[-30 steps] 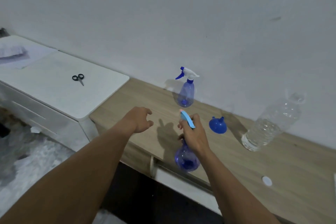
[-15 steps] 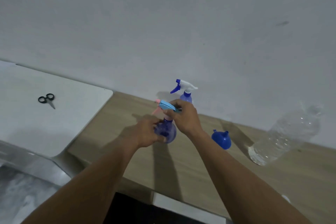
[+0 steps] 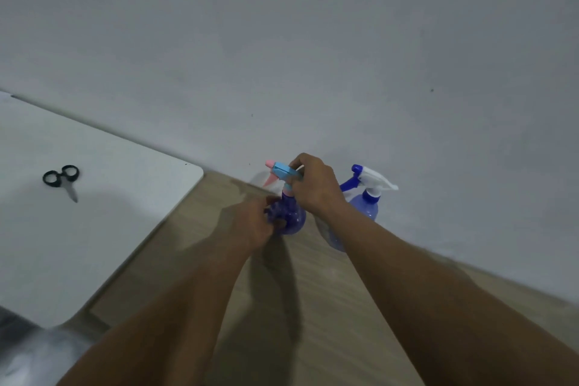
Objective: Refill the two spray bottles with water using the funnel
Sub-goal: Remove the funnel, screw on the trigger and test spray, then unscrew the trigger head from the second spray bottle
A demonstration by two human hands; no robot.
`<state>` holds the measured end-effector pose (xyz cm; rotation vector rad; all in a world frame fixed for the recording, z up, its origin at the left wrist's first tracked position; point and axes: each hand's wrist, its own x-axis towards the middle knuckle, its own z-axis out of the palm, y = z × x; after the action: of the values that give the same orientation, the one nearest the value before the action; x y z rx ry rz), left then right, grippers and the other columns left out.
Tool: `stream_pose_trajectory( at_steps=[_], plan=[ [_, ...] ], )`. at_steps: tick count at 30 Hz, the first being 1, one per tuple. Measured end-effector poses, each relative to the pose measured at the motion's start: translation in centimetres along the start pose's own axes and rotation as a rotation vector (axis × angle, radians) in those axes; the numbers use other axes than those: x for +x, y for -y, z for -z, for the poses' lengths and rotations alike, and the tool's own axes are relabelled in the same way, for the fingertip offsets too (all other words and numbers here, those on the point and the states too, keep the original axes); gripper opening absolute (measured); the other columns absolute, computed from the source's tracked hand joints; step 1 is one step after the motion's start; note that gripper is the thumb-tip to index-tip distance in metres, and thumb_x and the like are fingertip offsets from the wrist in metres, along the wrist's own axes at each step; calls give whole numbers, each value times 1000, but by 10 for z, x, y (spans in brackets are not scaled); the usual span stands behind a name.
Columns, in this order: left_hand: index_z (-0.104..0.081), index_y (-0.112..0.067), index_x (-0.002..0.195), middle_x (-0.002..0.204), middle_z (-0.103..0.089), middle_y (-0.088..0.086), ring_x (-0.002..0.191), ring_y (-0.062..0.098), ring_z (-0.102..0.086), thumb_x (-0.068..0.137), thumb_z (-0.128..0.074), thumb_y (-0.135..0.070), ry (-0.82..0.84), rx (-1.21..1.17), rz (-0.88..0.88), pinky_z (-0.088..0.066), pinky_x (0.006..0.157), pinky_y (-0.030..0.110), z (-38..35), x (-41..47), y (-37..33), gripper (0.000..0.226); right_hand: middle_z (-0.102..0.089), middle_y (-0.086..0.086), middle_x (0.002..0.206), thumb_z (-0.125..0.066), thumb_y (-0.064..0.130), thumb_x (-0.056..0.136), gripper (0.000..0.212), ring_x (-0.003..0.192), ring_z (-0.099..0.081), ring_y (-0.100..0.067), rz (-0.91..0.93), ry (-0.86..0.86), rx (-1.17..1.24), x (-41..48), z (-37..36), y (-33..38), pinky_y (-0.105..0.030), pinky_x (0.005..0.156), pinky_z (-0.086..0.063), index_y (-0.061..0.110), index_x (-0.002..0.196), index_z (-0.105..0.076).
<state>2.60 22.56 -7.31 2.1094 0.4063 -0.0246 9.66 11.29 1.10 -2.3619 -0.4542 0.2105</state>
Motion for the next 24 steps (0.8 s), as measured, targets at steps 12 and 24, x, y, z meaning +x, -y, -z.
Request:
stream_pose_trajectory(
  at_steps=[12, 24],
  plan=[
    [-49, -11, 141, 134, -58, 7, 125, 23, -53, 93, -68, -18, -37, -33, 56, -39, 96, 24, -2, 21, -13, 53, -60, -14, 122, -67, 4, 90, 47, 102, -58, -25, 35, 9, -306, 20, 10, 27, -36, 89, -54, 7, 133, -49],
    [-54, -19, 128, 116, -61, -4, 102, 16, -60, 83, -73, -23, 16, 27, -225, -52, 86, 30, -61, -7, -26, 50, -61, -7, 127, -58, 12, 81, 56, 115, -57, -28, -28, -61, -385, -24, 97, 8, -34, 85, -50, 16, 137, -54]
  ],
)
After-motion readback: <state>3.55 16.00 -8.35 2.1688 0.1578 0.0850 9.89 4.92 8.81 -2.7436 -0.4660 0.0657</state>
